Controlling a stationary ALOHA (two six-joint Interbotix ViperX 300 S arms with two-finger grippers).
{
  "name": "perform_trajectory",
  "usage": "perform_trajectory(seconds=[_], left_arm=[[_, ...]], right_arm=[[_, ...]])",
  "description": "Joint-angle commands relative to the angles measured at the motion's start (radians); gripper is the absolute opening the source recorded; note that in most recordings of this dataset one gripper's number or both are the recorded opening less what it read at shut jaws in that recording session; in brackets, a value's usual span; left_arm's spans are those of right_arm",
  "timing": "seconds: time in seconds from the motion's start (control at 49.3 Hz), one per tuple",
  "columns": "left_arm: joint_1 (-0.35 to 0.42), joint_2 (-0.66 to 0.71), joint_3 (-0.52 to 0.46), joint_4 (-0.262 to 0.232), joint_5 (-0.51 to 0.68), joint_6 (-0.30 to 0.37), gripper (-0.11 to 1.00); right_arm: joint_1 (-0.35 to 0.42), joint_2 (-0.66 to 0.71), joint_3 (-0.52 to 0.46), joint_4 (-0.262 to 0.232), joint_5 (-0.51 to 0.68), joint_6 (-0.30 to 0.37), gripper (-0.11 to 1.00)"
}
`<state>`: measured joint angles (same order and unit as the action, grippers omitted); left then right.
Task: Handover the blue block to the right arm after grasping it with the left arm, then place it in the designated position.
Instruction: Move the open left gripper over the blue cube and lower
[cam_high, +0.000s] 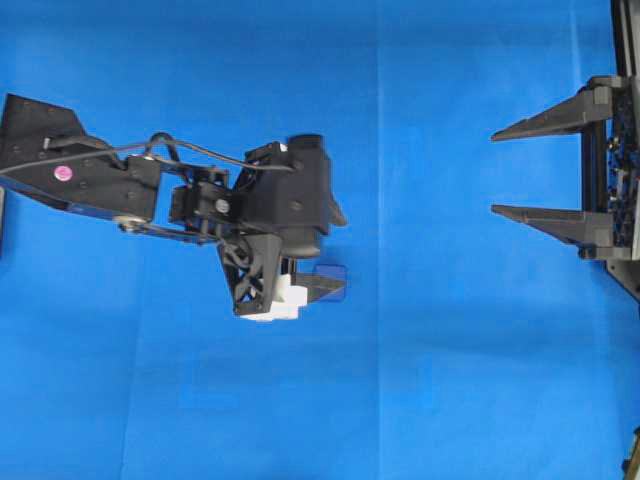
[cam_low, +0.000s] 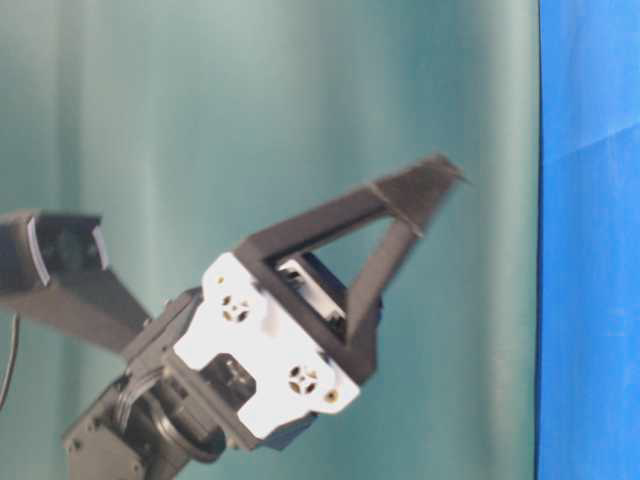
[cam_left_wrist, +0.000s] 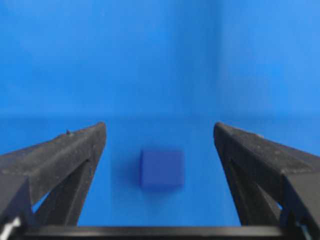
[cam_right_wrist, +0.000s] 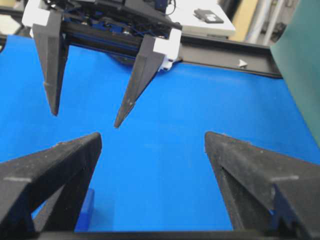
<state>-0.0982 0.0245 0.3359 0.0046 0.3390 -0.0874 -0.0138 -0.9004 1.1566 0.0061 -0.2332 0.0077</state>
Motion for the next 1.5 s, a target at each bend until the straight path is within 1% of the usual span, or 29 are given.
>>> perform_trajectory(seconds=[0.0,0.101,0.182,0.243,0.345,1.48], left_arm=[[-0.008,0.008,-0.077,0.002,0.127,0.0,0.92],[-0.009,0.037,-0.133,0.002,0.258,0.0,0.92],[-0.009,0.061,-0.181,0.003,0.339,0.0,0.92],[-0.011,0.077,-0.216,0.005,0.387,0.0,0.92],[-0.014,0.1,-0.256,0.011,0.433,0.002,0.92],[-0.014,0.103,-0.252,0.012,0.419,-0.003,0.92]], right_arm=[[-0.002,0.006,-0.026,0.002,0.0,0.002,0.98],[0.0,0.006,-0.026,0.003,0.0,0.002,0.98],[-0.002,0.006,-0.026,0.002,0.0,0.002,0.98],[-0.002,0.006,-0.026,0.003,0.003,0.002,0.98],[-0.002,0.006,-0.026,0.002,0.006,0.002,0.98],[-0.002,0.009,-0.025,0.003,0.009,0.002,0.98]])
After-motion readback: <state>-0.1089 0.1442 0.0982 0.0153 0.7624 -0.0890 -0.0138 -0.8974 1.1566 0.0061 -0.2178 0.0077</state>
